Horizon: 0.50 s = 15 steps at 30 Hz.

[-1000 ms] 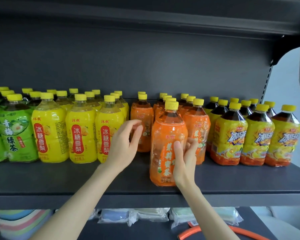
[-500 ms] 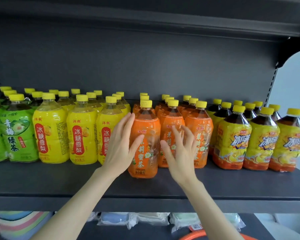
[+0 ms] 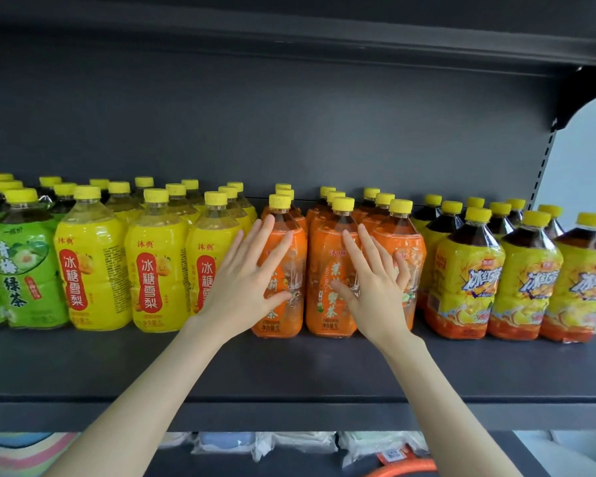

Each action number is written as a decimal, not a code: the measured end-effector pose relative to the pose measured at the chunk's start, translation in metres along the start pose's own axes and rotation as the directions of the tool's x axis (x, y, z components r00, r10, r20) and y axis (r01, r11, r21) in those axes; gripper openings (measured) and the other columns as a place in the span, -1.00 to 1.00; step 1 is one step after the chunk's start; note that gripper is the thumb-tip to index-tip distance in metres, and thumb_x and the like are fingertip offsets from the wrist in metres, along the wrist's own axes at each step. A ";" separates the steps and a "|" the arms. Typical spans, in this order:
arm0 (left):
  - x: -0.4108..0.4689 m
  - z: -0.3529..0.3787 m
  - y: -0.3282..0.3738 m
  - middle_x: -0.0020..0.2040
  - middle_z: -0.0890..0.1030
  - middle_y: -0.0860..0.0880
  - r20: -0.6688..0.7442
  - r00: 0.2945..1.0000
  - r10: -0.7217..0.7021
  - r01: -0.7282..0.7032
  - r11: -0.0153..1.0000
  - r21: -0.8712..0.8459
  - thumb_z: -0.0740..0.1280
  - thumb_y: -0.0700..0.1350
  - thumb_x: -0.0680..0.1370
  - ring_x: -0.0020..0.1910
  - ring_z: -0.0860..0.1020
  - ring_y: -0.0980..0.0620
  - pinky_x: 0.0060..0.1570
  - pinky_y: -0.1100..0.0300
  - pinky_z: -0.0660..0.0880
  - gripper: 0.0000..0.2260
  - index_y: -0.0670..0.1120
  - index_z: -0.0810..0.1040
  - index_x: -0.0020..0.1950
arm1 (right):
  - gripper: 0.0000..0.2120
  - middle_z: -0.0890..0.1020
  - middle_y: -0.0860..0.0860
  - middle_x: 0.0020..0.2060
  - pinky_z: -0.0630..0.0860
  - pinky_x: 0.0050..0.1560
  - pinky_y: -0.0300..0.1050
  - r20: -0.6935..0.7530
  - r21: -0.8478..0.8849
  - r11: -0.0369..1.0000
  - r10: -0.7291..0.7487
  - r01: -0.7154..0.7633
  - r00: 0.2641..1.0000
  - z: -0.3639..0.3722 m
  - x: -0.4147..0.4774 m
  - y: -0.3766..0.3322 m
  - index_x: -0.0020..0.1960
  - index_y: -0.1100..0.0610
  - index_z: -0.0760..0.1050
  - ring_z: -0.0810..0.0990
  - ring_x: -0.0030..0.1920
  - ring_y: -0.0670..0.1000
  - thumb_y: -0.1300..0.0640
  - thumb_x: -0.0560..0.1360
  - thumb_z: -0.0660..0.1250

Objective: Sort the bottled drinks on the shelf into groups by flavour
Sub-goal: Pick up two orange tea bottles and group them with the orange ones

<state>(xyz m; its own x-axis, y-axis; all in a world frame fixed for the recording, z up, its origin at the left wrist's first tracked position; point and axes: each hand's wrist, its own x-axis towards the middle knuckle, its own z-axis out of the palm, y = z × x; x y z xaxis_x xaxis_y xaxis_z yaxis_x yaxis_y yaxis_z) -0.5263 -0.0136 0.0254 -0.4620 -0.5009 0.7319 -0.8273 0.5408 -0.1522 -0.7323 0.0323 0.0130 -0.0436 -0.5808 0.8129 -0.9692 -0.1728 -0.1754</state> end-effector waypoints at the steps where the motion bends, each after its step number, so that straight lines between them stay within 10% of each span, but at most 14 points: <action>1: 0.001 0.001 -0.001 0.55 0.03 -0.17 0.008 1.000 0.008 -0.008 1.000 0.025 0.46 0.18 0.36 0.50 0.02 -0.15 0.39 -0.09 -0.06 -0.11 -0.02 0.07 0.54 | -0.26 0.21 0.03 0.53 -0.07 0.42 0.14 -0.005 -0.002 1.000 -0.001 0.001 1.000 0.001 0.000 0.000 0.52 -0.03 0.17 0.21 0.49 0.13 0.05 0.45 0.45; 15: 0.010 0.010 0.009 0.49 0.20 -0.27 -0.066 0.998 0.013 -0.007 0.995 0.098 0.54 0.12 0.26 0.45 0.18 -0.27 0.34 -0.19 0.08 -0.10 -0.11 0.22 0.49 | -0.27 0.24 0.07 0.51 -0.05 0.40 0.18 -0.043 -0.021 1.000 0.004 -0.005 0.999 0.004 0.002 -0.003 0.51 0.01 0.22 0.31 0.45 0.18 0.08 0.43 0.47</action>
<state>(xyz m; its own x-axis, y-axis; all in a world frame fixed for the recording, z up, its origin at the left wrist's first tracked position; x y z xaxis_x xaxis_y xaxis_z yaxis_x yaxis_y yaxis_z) -0.5416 -0.0212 0.0248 -0.4506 -0.4480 0.7722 -0.8515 0.4755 -0.2210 -0.7282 0.0287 0.0127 -0.0575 -0.5470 0.8351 -0.9738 -0.1536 -0.1677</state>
